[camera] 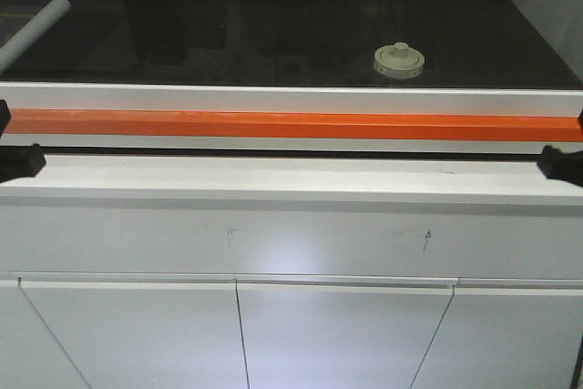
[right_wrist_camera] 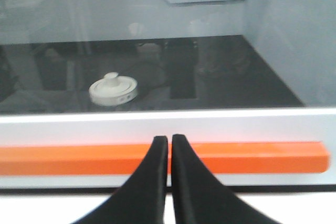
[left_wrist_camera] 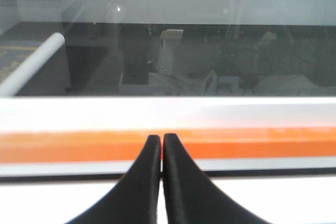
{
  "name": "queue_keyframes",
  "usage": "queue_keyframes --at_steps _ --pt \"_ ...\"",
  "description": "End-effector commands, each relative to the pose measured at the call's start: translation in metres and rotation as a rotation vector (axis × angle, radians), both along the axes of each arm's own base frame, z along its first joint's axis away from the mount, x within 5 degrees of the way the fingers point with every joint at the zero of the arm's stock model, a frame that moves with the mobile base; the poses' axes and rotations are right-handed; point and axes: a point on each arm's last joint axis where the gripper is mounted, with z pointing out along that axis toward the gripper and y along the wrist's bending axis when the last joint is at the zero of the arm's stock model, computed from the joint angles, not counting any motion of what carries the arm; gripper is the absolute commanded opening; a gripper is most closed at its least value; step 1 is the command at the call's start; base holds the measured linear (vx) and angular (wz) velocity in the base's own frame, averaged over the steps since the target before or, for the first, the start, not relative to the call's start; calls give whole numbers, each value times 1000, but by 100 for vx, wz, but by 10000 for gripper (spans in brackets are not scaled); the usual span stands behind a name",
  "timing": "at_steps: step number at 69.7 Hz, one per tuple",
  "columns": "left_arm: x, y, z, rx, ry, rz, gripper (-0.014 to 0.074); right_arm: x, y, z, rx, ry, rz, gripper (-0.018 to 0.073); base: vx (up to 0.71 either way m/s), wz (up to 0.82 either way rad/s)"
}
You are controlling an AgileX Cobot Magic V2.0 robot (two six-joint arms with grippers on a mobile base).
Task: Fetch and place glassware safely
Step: 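Move both grippers under the orange sash handle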
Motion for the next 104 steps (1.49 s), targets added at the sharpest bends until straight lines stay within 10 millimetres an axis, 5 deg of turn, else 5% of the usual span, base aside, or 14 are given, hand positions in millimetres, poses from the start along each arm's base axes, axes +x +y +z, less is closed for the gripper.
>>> queue_keyframes --at_steps 1,16,58,104 --pt "-4 -1 1 -51 -201 -3 -7 -1 8 -6 0 -140 50 -3 0 0" --pt "-16 0 -42 -57 -273 -4 -7 -6 11 -53 9 -178 76 -3 0 0" --pt "16 -2 -90 -56 -261 -4 -7 28 12 -104 1 -215 77 -3 0 0" --pt "48 -7 -77 -34 -246 -31 -7 54 14 -95 -68 -262 91 -3 0 0"
